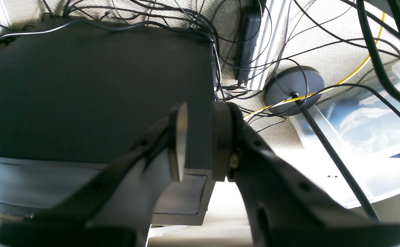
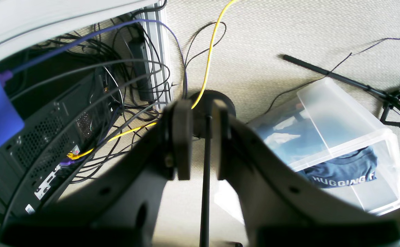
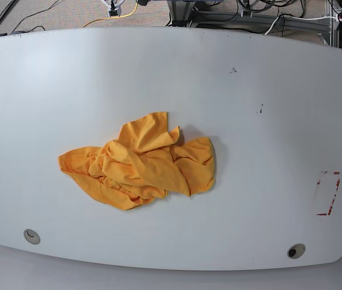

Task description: Layout the t-shirt on the table in an organized manner, then fold the t-shirt properly

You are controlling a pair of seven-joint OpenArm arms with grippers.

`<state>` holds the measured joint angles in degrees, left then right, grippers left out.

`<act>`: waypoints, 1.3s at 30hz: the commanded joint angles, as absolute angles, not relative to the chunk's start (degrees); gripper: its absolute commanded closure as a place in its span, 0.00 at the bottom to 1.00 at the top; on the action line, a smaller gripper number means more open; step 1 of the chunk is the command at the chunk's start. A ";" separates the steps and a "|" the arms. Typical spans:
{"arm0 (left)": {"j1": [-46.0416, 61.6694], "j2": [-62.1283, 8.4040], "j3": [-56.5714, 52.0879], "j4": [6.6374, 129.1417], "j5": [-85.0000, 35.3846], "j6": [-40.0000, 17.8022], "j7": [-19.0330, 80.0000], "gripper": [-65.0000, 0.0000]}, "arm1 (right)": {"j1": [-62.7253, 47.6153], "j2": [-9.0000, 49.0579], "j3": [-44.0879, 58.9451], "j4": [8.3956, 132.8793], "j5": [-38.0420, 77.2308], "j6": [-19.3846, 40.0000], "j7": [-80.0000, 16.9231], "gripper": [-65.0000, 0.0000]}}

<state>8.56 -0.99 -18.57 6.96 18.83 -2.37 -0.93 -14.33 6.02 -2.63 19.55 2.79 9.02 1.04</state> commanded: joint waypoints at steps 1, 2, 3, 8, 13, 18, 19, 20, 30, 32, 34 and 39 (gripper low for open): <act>9.01 -1.23 -18.50 7.01 18.96 -2.30 -0.76 0.84 | -14.73 6.25 -2.54 19.89 2.75 9.19 0.90 0.85; 9.02 -1.24 -18.49 7.02 18.92 -2.31 -0.78 0.84 | -14.69 6.26 -2.52 19.92 2.78 9.21 0.87 0.85; 9.00 -1.25 -18.49 7.04 18.92 -2.31 -0.80 0.84 | -14.73 6.26 -2.53 19.94 2.81 9.17 0.91 0.85; 8.89 -1.34 -18.48 7.14 18.87 -2.34 -0.80 0.84 | -14.77 6.28 -2.53 20.01 2.80 9.13 0.90 0.85; 9.18 -1.74 -18.37 7.36 19.00 -2.08 -0.63 0.84 | -14.82 6.32 -2.51 19.85 2.78 9.15 1.00 0.85; 9.27 -1.77 -18.39 7.26 19.15 -2.07 -0.73 0.85 | -14.84 6.31 -2.47 19.71 2.71 9.19 1.10 0.85; 9.36 -1.68 -18.39 7.39 19.07 -2.09 -0.68 0.85 | -14.83 6.32 -2.56 19.93 2.81 9.19 0.99 0.85; 9.45 -1.60 -18.38 7.53 19.00 -2.10 -0.63 0.85 | -14.82 6.33 -2.65 20.14 2.90 9.18 0.88 0.85; 9.66 -1.71 -18.33 7.66 18.94 -2.09 -0.95 0.82 | -15.12 6.42 -2.66 20.68 2.88 8.97 0.83 0.83; 9.51 -1.69 -18.28 7.85 18.91 -2.06 -0.92 0.82 | -15.15 6.42 -2.64 20.80 2.81 8.99 0.79 0.81; 9.34 -1.69 -18.22 7.96 18.92 -2.02 -0.92 0.80 | -15.18 6.43 -2.65 20.93 2.76 9.03 0.72 0.77; 9.28 -1.77 -17.76 8.72 18.73 -1.96 -1.07 0.66 | -15.07 6.45 -2.66 20.86 2.60 9.05 0.77 0.71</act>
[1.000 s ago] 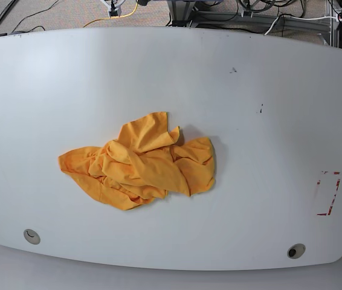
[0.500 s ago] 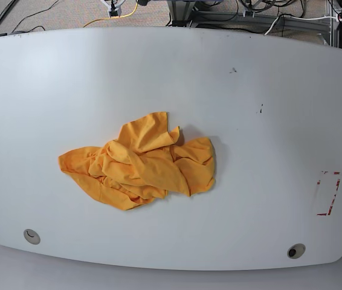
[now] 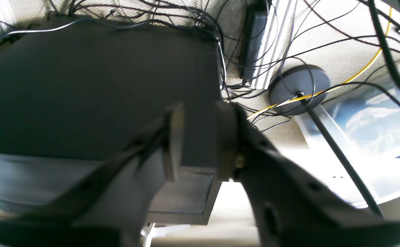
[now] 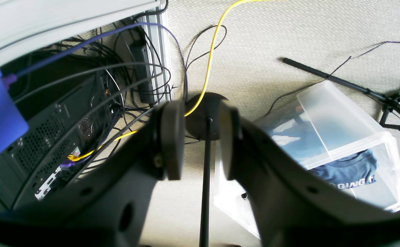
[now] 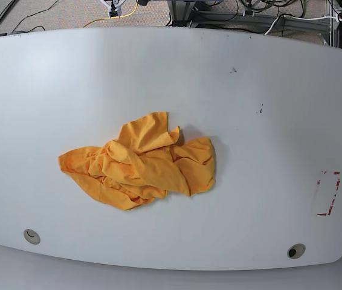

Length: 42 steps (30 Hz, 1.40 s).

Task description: Layout the t-shirt on the table in an organized manner, then fold the t-shirt properly

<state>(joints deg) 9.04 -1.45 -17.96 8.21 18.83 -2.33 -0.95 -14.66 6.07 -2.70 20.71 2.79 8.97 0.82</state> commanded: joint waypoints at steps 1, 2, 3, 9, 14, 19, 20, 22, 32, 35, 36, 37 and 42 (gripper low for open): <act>9.28 -1.76 -17.64 8.90 18.68 -1.91 -1.08 0.63 | -14.99 6.43 -2.63 20.76 2.57 9.06 0.82 0.70; 9.44 -1.74 -17.65 9.25 18.67 -2.02 -0.77 0.61 | -14.98 6.36 -2.61 20.81 2.57 9.05 0.90 0.71; 9.61 -1.72 -17.66 9.61 18.65 -2.12 -0.47 0.59 | -14.98 6.29 -2.58 20.87 2.58 9.03 0.98 0.72; 11.09 -1.76 -17.64 12.22 19.00 -2.27 -0.41 0.65 | -15.04 6.33 -2.53 20.82 2.69 9.03 1.01 0.78; 11.79 -2.11 -17.74 12.87 18.96 -2.46 0.17 0.78 | -15.15 6.15 -2.57 21.20 2.86 8.96 0.73 0.85; 11.08 -2.36 -17.95 11.17 19.29 -2.41 -0.13 0.79 | -15.09 6.12 -2.55 21.06 2.82 8.89 0.77 0.88; 10.93 -2.41 -18.03 10.83 19.31 -2.41 -0.17 0.79 | -15.06 6.11 -2.54 21.03 2.80 8.92 0.74 0.88; 10.27 -2.28 -17.93 10.22 19.27 -2.40 -0.15 0.81 | -15.03 6.10 -2.45 21.08 2.73 9.04 0.69 0.89; 8.65 -1.83 -17.28 9.27 19.01 -2.43 -0.19 0.81 | -14.89 6.08 -2.51 21.14 2.78 9.18 0.72 0.85; 8.11 -1.74 -16.90 9.08 19.00 -2.47 -0.15 0.80 | -14.88 6.13 -2.54 21.27 2.81 9.16 0.77 0.85; 7.95 -1.73 -16.85 9.03 18.98 -2.46 -0.16 0.80 | -14.87 6.12 -2.52 21.25 2.82 9.17 0.75 0.85; 7.78 -1.72 -16.81 8.97 18.95 -2.44 -0.17 0.80 | -14.86 6.11 -2.51 21.23 2.83 9.18 0.73 0.85; 7.75 -1.70 -16.48 9.04 18.93 -2.69 -0.11 0.79 | -14.91 6.24 -2.48 21.22 2.83 9.12 0.69 0.85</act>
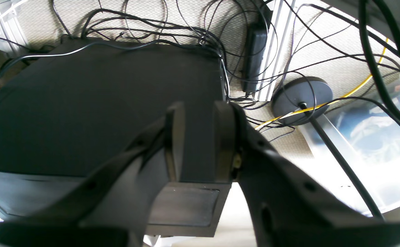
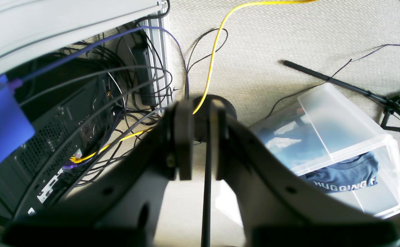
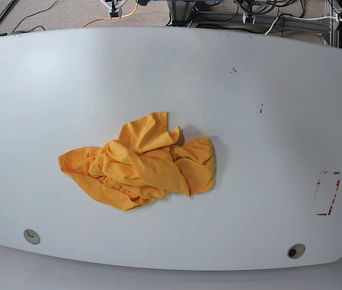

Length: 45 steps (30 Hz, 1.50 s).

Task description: Layout the t-shirt on the table in an organized manner, then fold the t-shirt properly

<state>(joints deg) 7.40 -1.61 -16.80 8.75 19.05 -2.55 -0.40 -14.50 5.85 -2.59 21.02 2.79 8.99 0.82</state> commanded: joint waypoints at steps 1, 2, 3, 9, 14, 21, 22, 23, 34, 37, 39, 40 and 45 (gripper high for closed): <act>8.13 -1.69 -16.29 9.41 18.90 -2.83 -0.01 0.80 | -14.96 6.34 -2.45 21.12 2.81 9.09 0.62 0.86; 8.15 -1.71 -16.20 9.43 18.89 -2.85 -0.01 0.80 | -14.96 6.34 -2.44 21.13 2.83 9.10 0.62 0.86; 8.18 -1.72 -16.12 9.45 18.87 -2.88 -0.01 0.80 | -14.96 6.34 -2.43 21.15 2.84 9.10 0.61 0.86; 8.61 -1.68 -16.06 9.83 18.90 -3.16 0.08 0.80 | -15.05 6.53 -2.44 21.11 2.73 9.13 0.60 0.85; 9.18 -1.80 -16.27 9.95 19.05 -3.15 -0.17 0.79 | -15.11 6.47 -2.51 21.16 2.80 9.13 0.99 0.86; 10.14 -1.96 -16.23 10.65 18.94 -3.40 -0.14 0.79 | -15.14 6.73 -2.49 21.05 2.81 9.10 1.22 0.87; 9.87 -1.92 -16.17 10.60 19.00 -3.47 -0.03 0.80 | -15.04 6.58 -2.47 21.07 2.82 9.18 1.28 0.87; 9.59 -1.89 -16.12 10.55 19.05 -3.54 0.09 0.80 | -14.95 6.43 -2.46 21.10 2.83 9.26 1.34 0.87; 9.83 -1.81 -16.06 10.60 19.22 -3.49 0.32 0.81 | -15.21 6.43 -2.42 21.38 3.05 9.23 1.20 0.87; 9.89 -1.87 -16.04 10.78 19.18 -3.35 0.23 0.80 | -15.24 6.40 -2.43 21.50 3.05 9.11 1.24 0.87; 9.88 -1.90 -16.07 10.92 19.12 -3.31 0.23 0.80 | -15.27 6.36 -2.41 21.51 3.05 9.14 1.25 0.87; 9.89 -1.91 -16.04 10.95 19.14 -3.24 0.18 0.80 | -15.29 6.35 -2.41 21.54 3.06 9.15 1.26 0.87; 9.89 -1.92 -16.03 11.13 19.11 -3.46 0.35 0.80 | -15.19 6.42 -2.39 21.87 3.04 9.08 1.00 0.87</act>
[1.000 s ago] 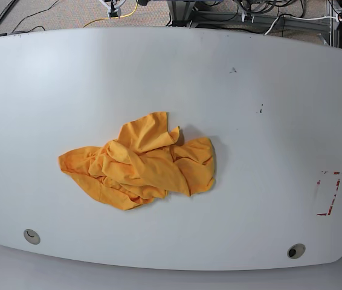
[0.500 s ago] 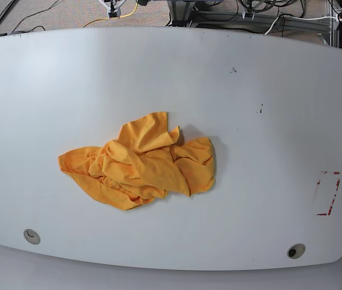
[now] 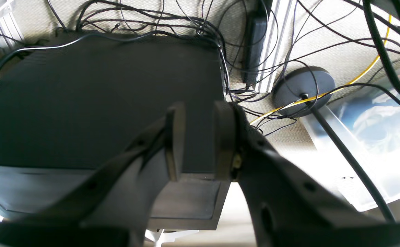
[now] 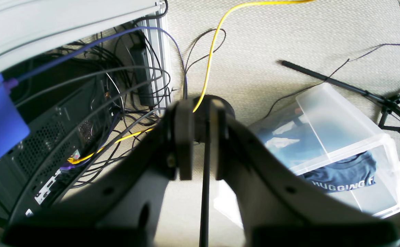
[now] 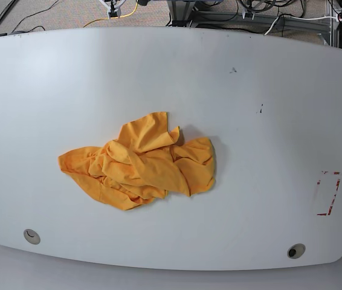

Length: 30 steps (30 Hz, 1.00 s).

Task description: Layout the t-shirt on the table in an organized manner, then fold the t-shirt properly

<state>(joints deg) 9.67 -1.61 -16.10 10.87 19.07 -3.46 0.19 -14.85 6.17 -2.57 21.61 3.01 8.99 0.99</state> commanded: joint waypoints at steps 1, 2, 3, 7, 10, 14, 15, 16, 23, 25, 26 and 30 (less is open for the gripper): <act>9.89 -1.93 -16.03 11.10 19.08 -3.46 0.37 0.80 | -15.16 6.42 -2.39 21.89 3.07 9.08 1.04 0.87; 9.89 -1.94 -16.02 11.07 19.05 -3.47 0.38 0.80 | -15.13 6.41 -2.39 21.91 3.10 9.07 1.07 0.87; 9.87 -1.95 -16.02 11.02 19.05 -3.46 0.39 0.80 | -15.14 6.41 -2.38 21.90 3.09 9.09 1.04 0.87; 9.83 -1.93 -15.99 11.15 18.94 -3.48 0.49 0.80 | -15.15 6.42 -2.36 21.97 3.02 9.05 1.10 0.86; 9.91 -1.84 -15.95 11.29 18.80 -3.47 0.55 0.80 | -15.25 6.44 -2.28 21.98 2.99 9.01 1.19 0.86; 10.07 -1.89 -15.93 11.66 18.79 -3.51 0.43 0.80 | -15.31 6.43 -2.28 22.02 3.02 8.99 1.16 0.87; 10.15 -1.89 -15.94 11.75 18.78 -3.50 0.40 0.80 | -15.31 6.45 -2.27 22.02 3.02 8.99 1.14 0.87; 10.22 -1.90 -15.95 11.83 18.77 -3.49 0.37 0.80 | -15.32 6.46 -2.25 22.03 3.02 8.99 1.11 0.87; 10.30 -1.90 -15.97 12.05 18.97 -3.44 0.27 0.80 | -15.27 6.48 -2.35 22.42 3.07 8.97 0.89 0.87; 10.31 -1.92 -15.98 12.07 18.97 -3.47 0.22 0.80 | -15.25 6.47 -2.34 22.44 3.05 8.97 0.86 0.87; 10.32 -1.91 -15.98 12.06 18.97 -3.47 0.22 0.80 | -15.26 6.48 -2.36 22.44 3.02 8.98 0.82 0.87; 10.48 -2.35 -15.87 11.96 19.02 -3.47 -0.06 0.80 | -15.52 6.53 -2.15 22.51 2.94 8.75 0.84 0.87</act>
<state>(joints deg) 9.93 -1.65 -16.05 11.86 19.03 -3.46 0.34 -14.98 6.20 -2.33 22.15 3.01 8.97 0.84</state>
